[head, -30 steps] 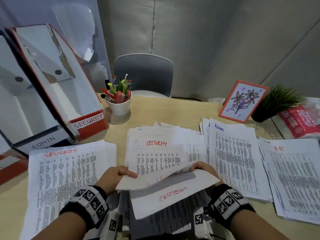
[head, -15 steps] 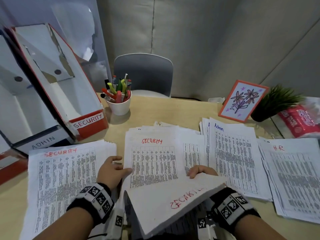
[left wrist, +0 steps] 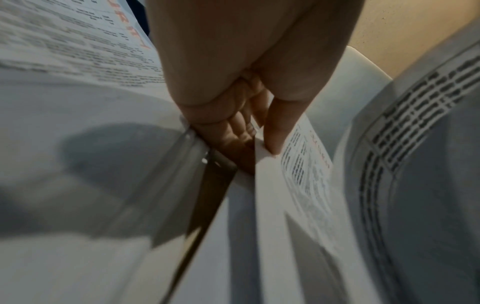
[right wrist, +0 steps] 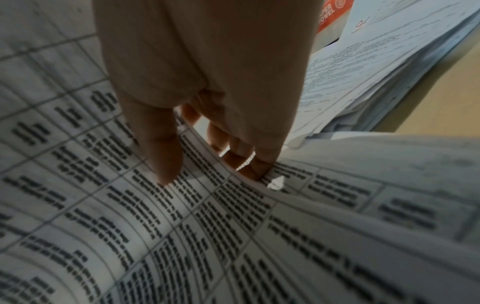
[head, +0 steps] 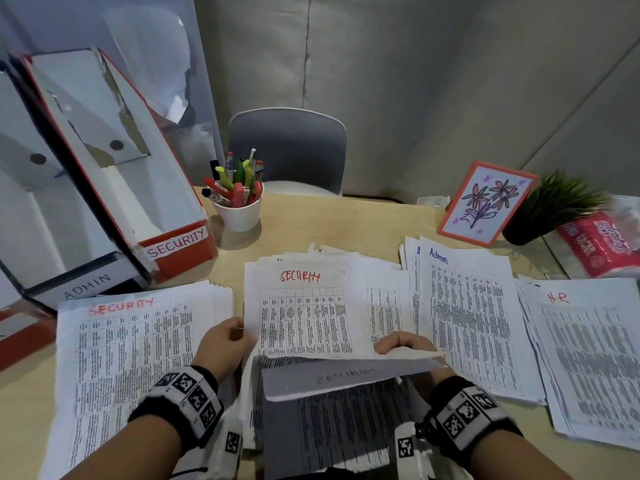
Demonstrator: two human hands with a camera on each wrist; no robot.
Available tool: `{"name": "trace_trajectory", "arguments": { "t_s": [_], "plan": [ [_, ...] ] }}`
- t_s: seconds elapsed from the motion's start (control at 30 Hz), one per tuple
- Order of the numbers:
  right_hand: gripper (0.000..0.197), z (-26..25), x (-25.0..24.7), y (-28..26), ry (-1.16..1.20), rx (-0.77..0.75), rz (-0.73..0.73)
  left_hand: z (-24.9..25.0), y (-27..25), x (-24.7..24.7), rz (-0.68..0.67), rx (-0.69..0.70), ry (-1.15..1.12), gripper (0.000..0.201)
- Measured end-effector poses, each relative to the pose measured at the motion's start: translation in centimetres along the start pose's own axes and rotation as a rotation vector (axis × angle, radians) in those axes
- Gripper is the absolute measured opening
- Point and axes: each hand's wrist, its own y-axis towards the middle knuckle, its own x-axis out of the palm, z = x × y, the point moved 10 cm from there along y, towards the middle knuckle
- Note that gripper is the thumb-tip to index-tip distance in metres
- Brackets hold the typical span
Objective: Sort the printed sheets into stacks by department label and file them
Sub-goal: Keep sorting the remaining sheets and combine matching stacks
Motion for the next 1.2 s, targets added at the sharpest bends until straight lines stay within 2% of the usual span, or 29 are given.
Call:
{"name": "trace_trajectory", "arguments": {
  "t_s": [0.17, 0.23, 0.3, 0.37, 0.47, 0.53, 0.6, 0.63, 0.7, 0.73, 0.8, 0.87, 0.93, 1.0, 1.1, 1.2],
  "plan": [
    [0.024, -0.1, -0.7, 0.6, 0.019, -0.053, 0.023, -0.2, 0.0, 0.9, -0.119, -0.041, 0.049, 0.046],
    [0.017, 0.0, -0.5, 1.3, -0.033, -0.056, 0.005, 0.5, -0.3, 1.5, -0.180, 0.022, 0.154, 0.053],
    [0.006, 0.4, -0.2, 1.8, 0.005, -0.011, -0.004, 1.2, -0.8, 2.1, -0.236, 0.060, 0.201, 0.045],
    [0.012, 0.2, 0.5, 1.4, 0.123, 0.045, -0.003, 1.8, -1.1, 2.4, -0.284, 0.086, 0.163, 0.036],
    [0.005, 0.5, 1.4, 0.1, 0.191, 0.233, 0.011, 1.8, -1.2, 2.1, -0.295, 0.107, 0.167, 0.031],
    [0.010, 0.4, 0.9, 0.3, 0.099, 0.197, 0.056, 1.4, -1.2, 1.7, -0.278, 0.090, 0.192, 0.041],
    [0.013, -0.7, 0.1, 0.3, -0.158, 0.079, 0.142, 1.1, -1.6, 2.1, -0.327, 0.060, 0.164, 0.053],
    [0.021, -0.5, -0.3, 0.5, -0.230, 0.063, 0.176, 1.2, -1.8, 2.5, -0.369, 0.052, 0.128, 0.052],
    [0.057, 0.2, -0.7, 1.1, -0.239, 0.090, 0.202, 1.5, -2.2, 3.2, -0.427, 0.023, 0.041, 0.035],
    [0.068, 0.6, -0.8, 1.5, -0.248, 0.106, 0.196, 1.6, -2.2, 3.4, -0.433, 0.018, 0.043, 0.031],
    [0.069, 1.2, -0.7, 2.3, -0.370, 0.128, 0.170, 1.6, -1.7, 3.7, -0.389, 0.029, 0.117, 0.037],
    [0.055, 1.3, -0.7, 2.6, -0.468, 0.104, 0.158, 2.1, -1.2, 3.2, -0.265, 0.082, 0.281, 0.028],
    [0.035, 1.0, -0.7, 2.6, -0.487, 0.073, 0.168, 2.2, -0.7, 2.5, -0.147, 0.106, 0.379, 0.023],
    [0.038, 0.0, -0.6, 2.0, -0.435, 0.023, 0.173, 2.7, -0.8, 1.6, -0.061, 0.110, 0.392, 0.022],
    [0.027, -3.9, 0.5, 0.1, -0.369, -0.133, 0.163, 5.3, -1.5, -0.2, 0.083, 0.200, 0.299, 0.029],
    [0.034, -10.3, 1.6, -2.9, -0.419, -0.397, 0.241, 10.5, -3.8, -1.2, 0.157, 0.408, 0.166, 0.013]
  ]
}}
